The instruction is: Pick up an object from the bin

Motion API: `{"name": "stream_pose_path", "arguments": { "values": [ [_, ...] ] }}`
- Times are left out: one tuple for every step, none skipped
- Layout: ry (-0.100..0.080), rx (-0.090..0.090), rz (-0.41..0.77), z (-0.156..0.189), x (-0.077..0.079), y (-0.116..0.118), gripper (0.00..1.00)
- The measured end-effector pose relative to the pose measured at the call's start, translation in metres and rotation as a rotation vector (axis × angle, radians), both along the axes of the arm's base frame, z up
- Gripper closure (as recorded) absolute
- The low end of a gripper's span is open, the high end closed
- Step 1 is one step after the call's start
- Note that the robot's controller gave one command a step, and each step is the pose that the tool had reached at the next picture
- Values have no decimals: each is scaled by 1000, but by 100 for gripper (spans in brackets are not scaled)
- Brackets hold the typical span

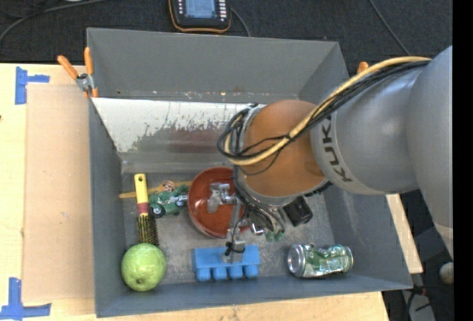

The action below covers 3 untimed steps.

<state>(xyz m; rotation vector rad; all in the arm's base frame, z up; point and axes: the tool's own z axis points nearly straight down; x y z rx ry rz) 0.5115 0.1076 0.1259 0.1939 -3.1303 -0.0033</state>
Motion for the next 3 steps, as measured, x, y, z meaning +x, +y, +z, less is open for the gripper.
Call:
{"name": "stream_pose_path", "arguments": {
  "values": [
    [8, -3, -113, -22, 13, -8, 100],
    [8, -3, -114, -22, 13, -8, 0],
    [8, -2, -114, -22, 13, -8, 0]
  ]
}}
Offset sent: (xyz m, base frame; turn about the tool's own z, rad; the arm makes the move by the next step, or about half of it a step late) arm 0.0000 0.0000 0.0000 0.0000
